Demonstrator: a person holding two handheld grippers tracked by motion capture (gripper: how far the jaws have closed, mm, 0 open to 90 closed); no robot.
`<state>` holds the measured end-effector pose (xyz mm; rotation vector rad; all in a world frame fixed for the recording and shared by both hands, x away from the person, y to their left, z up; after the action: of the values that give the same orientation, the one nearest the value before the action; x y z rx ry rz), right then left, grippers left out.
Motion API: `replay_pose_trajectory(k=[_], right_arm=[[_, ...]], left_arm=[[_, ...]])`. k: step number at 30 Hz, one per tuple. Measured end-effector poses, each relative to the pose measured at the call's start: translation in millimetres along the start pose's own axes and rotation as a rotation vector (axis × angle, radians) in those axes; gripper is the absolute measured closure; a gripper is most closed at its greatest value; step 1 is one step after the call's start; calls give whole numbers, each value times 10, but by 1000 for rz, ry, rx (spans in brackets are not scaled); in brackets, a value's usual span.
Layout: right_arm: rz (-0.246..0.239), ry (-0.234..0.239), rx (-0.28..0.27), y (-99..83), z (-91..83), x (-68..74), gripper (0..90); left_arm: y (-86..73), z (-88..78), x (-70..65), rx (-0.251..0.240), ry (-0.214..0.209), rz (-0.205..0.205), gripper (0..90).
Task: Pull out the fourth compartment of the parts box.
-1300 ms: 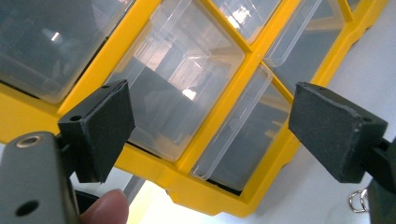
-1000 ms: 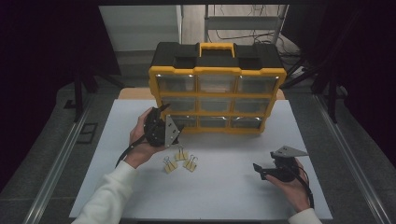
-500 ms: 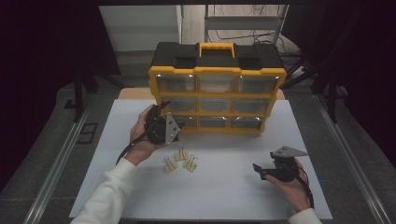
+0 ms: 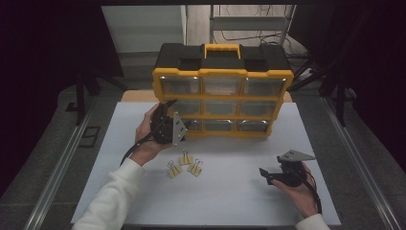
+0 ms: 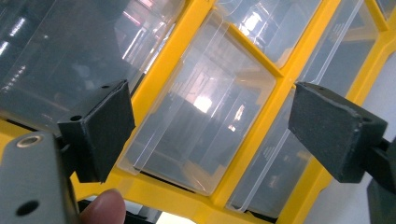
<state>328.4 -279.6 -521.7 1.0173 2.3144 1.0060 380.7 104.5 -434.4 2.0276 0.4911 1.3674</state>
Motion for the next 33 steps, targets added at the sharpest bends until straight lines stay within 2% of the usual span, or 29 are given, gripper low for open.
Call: replay_pose_trajectory(k=[10,14,33], right_arm=[[-2,-1,5,-2,5,4,135],[-3,-1,6,-2,6,4,135],[-5,0,10,-6,14,7,135]], left_arm=[[6,47,2,2,14,15,145],[17,62,-4,5,22,44,151],[10,153,-16,5,24,58,183]])
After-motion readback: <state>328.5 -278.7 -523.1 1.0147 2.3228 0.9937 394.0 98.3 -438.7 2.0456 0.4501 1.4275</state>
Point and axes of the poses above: each handheld gripper's, and its own axes: z roughly forward along the jaws, y roughly out of its top, x roughly to its left, the point moved 3 cm from there along z, roughly forward along the jaws, and after that the axes turned 6 degrees about -z, right-handed, at the moved point
